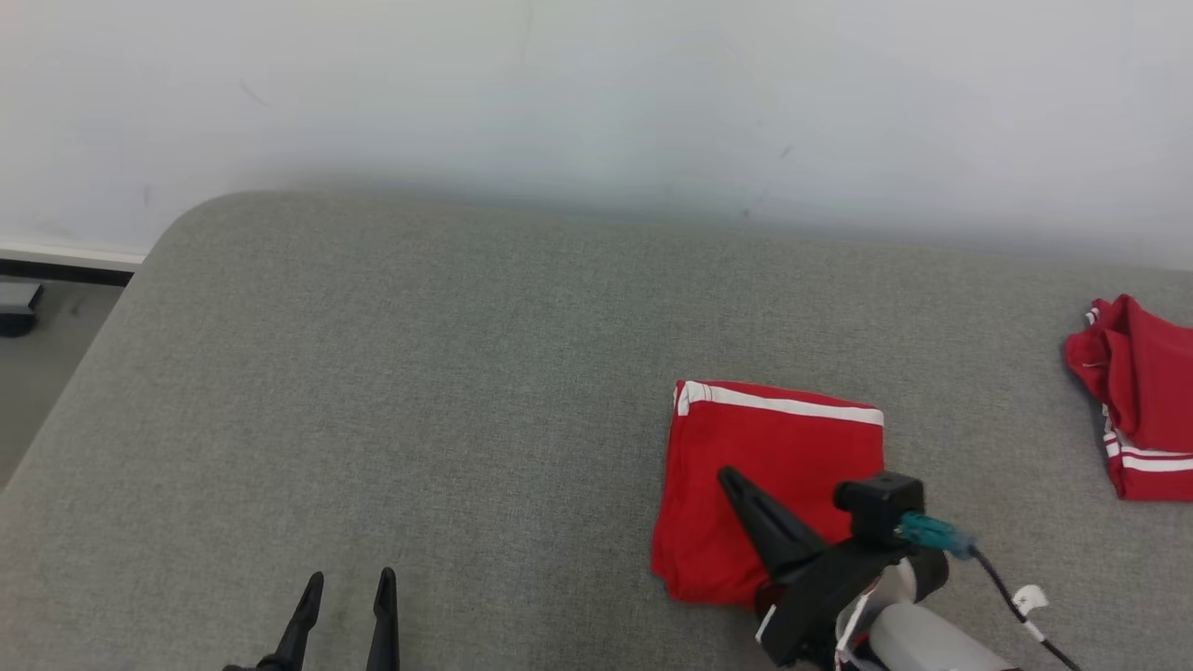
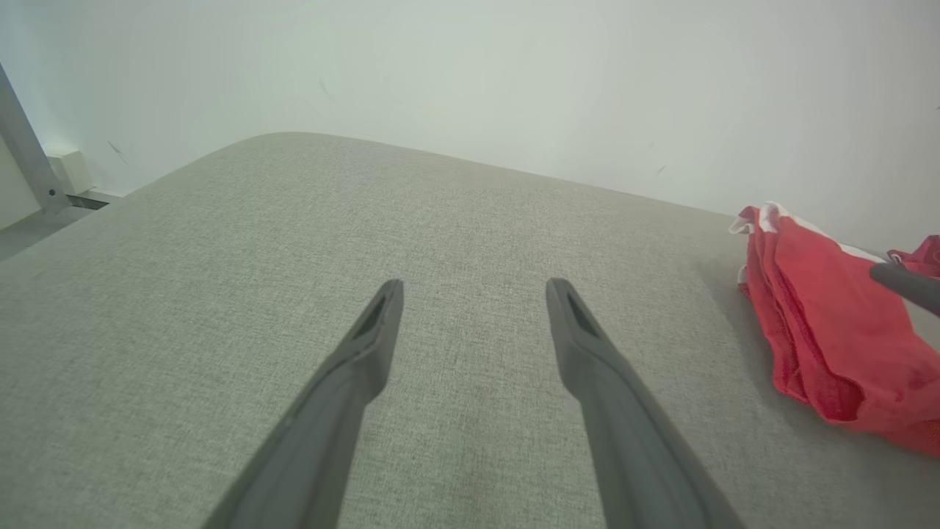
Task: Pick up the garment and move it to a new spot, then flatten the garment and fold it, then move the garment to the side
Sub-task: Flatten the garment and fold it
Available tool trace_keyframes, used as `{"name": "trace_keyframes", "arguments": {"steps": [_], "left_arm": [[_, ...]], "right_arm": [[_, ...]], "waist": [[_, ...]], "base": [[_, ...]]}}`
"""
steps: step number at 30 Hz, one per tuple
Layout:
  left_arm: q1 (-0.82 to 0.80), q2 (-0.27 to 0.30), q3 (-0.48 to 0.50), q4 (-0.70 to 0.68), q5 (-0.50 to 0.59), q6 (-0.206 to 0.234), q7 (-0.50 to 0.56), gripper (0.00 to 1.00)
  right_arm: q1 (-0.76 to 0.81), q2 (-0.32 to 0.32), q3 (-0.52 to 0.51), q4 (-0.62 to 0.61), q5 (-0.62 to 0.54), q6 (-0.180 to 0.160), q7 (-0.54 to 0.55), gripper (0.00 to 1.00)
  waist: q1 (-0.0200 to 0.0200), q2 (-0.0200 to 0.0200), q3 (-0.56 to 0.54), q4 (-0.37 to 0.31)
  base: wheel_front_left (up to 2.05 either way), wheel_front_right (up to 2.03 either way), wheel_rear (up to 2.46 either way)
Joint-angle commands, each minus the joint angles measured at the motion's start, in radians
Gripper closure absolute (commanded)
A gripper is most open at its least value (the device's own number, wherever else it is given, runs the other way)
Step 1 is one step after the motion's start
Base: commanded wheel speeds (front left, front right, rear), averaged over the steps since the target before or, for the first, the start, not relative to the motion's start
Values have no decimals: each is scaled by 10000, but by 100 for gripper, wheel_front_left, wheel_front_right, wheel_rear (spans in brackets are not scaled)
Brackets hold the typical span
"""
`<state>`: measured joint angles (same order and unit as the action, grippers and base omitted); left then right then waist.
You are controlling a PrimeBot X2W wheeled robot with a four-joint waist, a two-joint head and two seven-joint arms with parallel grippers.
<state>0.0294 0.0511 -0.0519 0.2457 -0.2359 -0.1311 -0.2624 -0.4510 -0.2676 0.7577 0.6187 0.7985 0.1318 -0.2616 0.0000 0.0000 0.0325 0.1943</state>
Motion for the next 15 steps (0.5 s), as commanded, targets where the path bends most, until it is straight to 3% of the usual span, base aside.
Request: {"name": "trace_keyframes", "arguments": {"steps": [1,8,12,15], "left_arm": [[128,-15,34,-28,63,9,-26,0],[268,-17,100,-112,100,9,-26,0],[259,-15,142,-190,154,9,-26,0],[276,-14,226,-249,225,9,-26,0]], "right_arm": [[225,-96,-221,-154,-211,-25,-37,100],[1547,-258,-3714,-1920,-2182,-25,-38,100],[2507,192,-5765,-2666,-3389,-24,-25,100],[3153,567,-6749,-3141,-4008,-25,-26,100]], "waist": [[0,0,-98,-135],[0,0,-301,-616],[0,0,-329,-868],[0,0,-347,-1046]], "base": [[0,0,0],[0,0,0],[0,0,0],[0,0,0]]}}
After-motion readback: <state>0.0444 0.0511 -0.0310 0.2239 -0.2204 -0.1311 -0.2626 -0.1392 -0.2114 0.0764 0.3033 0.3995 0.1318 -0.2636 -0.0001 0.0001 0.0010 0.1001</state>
